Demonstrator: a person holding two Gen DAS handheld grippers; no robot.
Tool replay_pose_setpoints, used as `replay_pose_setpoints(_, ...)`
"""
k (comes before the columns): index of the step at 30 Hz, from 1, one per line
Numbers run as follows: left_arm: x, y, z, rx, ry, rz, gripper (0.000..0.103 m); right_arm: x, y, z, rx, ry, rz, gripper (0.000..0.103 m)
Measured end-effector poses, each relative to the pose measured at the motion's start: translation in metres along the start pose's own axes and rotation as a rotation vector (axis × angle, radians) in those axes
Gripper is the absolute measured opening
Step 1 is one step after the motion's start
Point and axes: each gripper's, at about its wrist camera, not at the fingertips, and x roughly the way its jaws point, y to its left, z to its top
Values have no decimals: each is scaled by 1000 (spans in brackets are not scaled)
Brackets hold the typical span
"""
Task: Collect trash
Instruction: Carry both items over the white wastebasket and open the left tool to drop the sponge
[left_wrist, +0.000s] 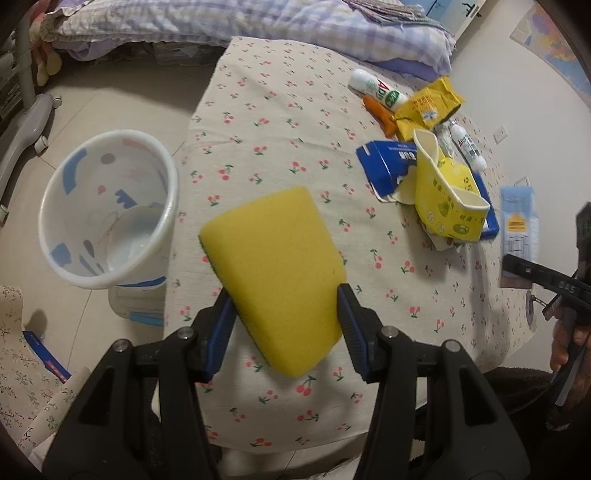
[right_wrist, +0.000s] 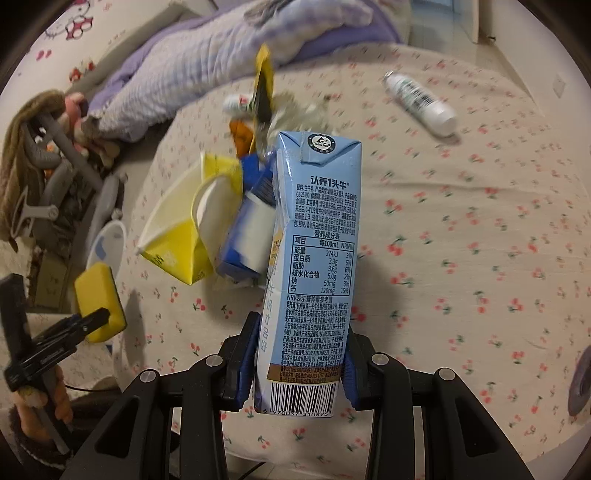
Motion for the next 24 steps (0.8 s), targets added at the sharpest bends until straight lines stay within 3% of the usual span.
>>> replay_pose_setpoints(5, -9, 16, 2, -35, -24, 2, 56, -29, 3, 0, -1, -71, 51, 39)
replay_pose_setpoints(11, -19, 41, 7, -79, -43, 18, 56, -41, 41, 4, -72, -112, 115, 39)
replay_pose_setpoints(24, -32, 106, 31, -163, -69, 103, 56, 10, 160, 33, -242, -33, 247, 39)
